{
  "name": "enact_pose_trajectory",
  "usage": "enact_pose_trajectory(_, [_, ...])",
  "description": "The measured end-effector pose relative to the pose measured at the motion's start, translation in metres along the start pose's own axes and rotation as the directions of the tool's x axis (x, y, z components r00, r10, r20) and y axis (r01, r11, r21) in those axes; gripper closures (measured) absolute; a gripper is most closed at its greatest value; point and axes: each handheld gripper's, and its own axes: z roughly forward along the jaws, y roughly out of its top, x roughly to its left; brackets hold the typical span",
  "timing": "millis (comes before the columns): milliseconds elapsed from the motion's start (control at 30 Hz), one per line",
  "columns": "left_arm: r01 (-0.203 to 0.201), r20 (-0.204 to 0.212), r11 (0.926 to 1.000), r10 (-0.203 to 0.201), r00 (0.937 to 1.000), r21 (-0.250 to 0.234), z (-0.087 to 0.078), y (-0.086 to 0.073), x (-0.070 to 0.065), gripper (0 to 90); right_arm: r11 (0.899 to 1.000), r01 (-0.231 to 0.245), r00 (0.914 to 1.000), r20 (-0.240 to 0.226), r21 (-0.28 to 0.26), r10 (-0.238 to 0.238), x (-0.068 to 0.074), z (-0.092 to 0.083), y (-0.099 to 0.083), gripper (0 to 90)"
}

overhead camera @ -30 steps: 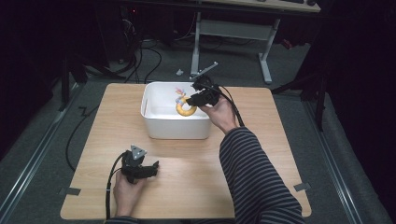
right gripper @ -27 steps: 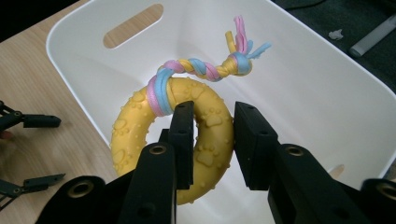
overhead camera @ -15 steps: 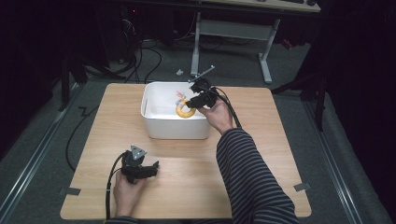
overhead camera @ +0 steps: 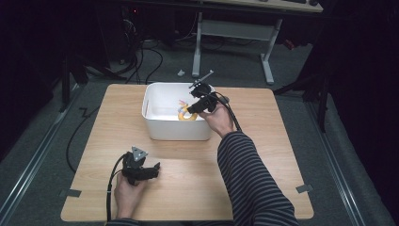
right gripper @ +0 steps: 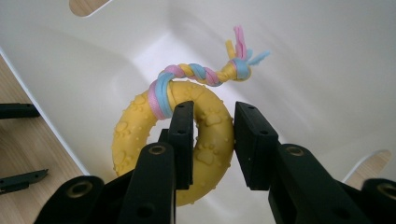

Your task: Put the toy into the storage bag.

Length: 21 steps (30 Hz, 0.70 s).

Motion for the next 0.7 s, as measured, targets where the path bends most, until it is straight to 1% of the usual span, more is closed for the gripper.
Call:
enact_pose_trajectory(100, [0.000, 0.000, 1.0000, 0.000, 1.0000, 0.000, 0.000, 0.000, 0.000, 15.9, 1.000, 0.000, 1.0000, 0.003, 0.004, 0.000, 0.001, 0.001, 0.000, 69.5])
enact_pose_trajectory(133, [0.000, 0.000, 1.0000, 0.000, 1.0000, 0.000, 0.000, 0.000, 0.000, 15.9, 1.000, -0.010, 0.9999, 0.006, 0.011, 0.010, 0.002, 0.001, 0.000, 69.0])
enact_pose_trajectory(167, [0.000, 0.000, 1.0000, 0.000, 1.0000, 0.000, 0.000, 0.000, 0.000, 15.9, 1.000, -0.010, 0.9999, 0.006, 0.011, 0.010, 0.002, 0.001, 0.000, 69.0])
enact_pose_trajectory(200, [0.000, 0.000, 1.0000, 0.000, 1.0000, 0.000, 0.000, 0.000, 0.000, 15.9, 1.000, -0.018, 0.9998, -0.008, 0.007, 0.018, 0.001, 0.001, 0.000, 64.7])
enact_pose_trajectory(233, [0.000, 0.000, 1.0000, 0.000, 1.0000, 0.000, 0.000, 0.000, 0.000, 15.9, 1.000, -0.018, 0.9998, -0.008, 0.007, 0.018, 0.001, 0.001, 0.000, 64.7])
enact_pose_trajectory(267, [0.000, 0.000, 1.0000, 0.000, 1.0000, 0.000, 0.000, 0.000, 0.000, 15.9, 1.000, -0.024, 0.9993, -0.027, 0.010, 0.024, -0.001, 0.002, 0.000, 59.2])
enact_pose_trajectory(300, [0.001, 0.000, 1.0000, -0.001, 1.0000, 0.000, 0.000, 0.000, 0.000, 15.9, 1.000, -0.024, 0.9992, -0.032, 0.013, 0.024, -0.003, 0.002, 0.000, 51.8])
enact_pose_trajectory(333, [0.001, 0.000, 1.0000, -0.001, 1.0000, 0.000, 0.000, 0.000, 0.000, 16.0, 1.000, -0.024, 0.9992, -0.032, 0.013, 0.024, -0.003, 0.002, 0.000, 51.8])
enact_pose_trajectory(400, [0.001, 0.000, 1.0000, -0.001, 1.0000, -0.002, 0.000, 0.000, 0.000, 16.1, 1.000, -0.028, 0.9996, -0.010, 0.007, 0.028, -0.002, 0.000, 0.000, 47.2])
enact_pose_trajectory(433, [0.001, 0.002, 1.0000, -0.001, 1.0000, 0.000, 0.000, 0.000, 0.000, 16.1, 1.000, -0.020, 0.9998, 0.000, 0.004, 0.020, -0.003, -0.001, 0.000, 46.1])
enact_pose_trajectory(467, [0.000, 0.001, 1.0000, 0.000, 1.0000, 0.000, 0.000, 0.000, 0.000, 16.1, 1.000, -0.023, 0.9995, 0.020, -0.007, 0.023, -0.004, -0.005, -0.001, 45.1])
enact_pose_trajectory(500, [0.000, 0.001, 1.0000, 0.000, 1.0000, 0.000, 0.000, 0.000, 0.000, 16.1, 1.000, -0.023, 0.9995, 0.020, -0.007, 0.023, -0.004, -0.005, -0.001, 45.1])
enact_pose_trajectory(600, [0.000, 0.001, 1.0000, 0.000, 1.0000, 0.000, 0.000, 0.000, 0.000, 16.1, 0.999, -0.025, 0.9994, 0.024, -0.042, 0.026, -0.008, -0.015, -0.003, 44.3])
enact_pose_trajectory(700, [-0.001, 0.001, 1.0000, 0.001, 1.0000, 0.000, 0.000, 0.000, 0.000, 16.1, 0.998, -0.030, 0.9992, 0.024, -0.060, 0.031, -0.011, -0.025, -0.006, 44.1])
